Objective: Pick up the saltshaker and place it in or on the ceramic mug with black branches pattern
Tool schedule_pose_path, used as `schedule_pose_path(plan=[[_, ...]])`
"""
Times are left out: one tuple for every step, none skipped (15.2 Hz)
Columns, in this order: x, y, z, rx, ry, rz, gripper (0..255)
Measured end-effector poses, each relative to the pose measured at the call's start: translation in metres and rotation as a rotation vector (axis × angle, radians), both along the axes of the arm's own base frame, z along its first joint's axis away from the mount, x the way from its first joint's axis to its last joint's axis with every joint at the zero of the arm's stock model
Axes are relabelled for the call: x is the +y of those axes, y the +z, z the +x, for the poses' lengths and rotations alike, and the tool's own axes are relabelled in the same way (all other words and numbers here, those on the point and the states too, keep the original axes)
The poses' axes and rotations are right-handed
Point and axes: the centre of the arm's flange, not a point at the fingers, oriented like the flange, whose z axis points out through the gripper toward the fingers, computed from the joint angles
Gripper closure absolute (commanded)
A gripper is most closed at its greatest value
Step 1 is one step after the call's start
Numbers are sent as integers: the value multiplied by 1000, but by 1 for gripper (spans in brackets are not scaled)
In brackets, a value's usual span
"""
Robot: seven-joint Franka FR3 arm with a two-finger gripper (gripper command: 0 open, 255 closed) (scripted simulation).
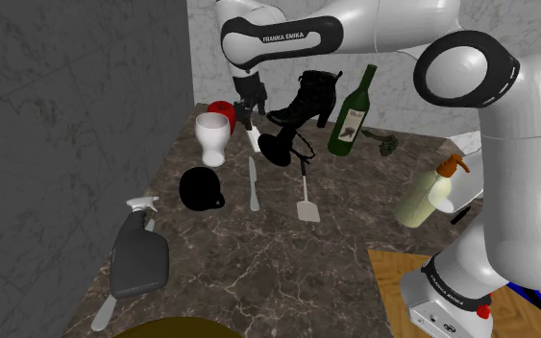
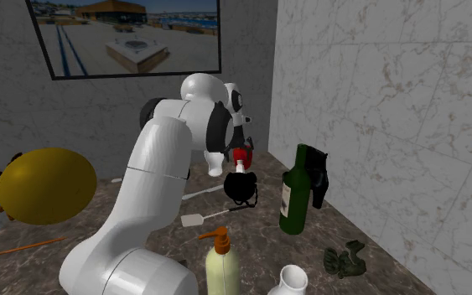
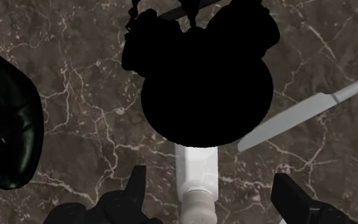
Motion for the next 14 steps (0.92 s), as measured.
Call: schedule_pose_path(plan=[[1,-6,5,2,4,-3,0],[1,-11,8,3,5,-5,0],[1,-17,8,3,6,-6,0],[0,-22,8,3,6,-6,0],[-2,-27,8,3,6,-7,0],[-3,-32,7,3,6,-7,0],[-4,-37,5,3,6,-7,0],[-6,-41,5,3,6,-7,0],[-5,-44,5,3,6,-7,0],[-5,-45,5,3,7,-7,0],[-6,-45,4,3,7,-7,0],[-5,-45,4,3,7,-7,0],[-5,-45,4,3,7,-7,0],[-5,-45,4,2,7,-7,0]])
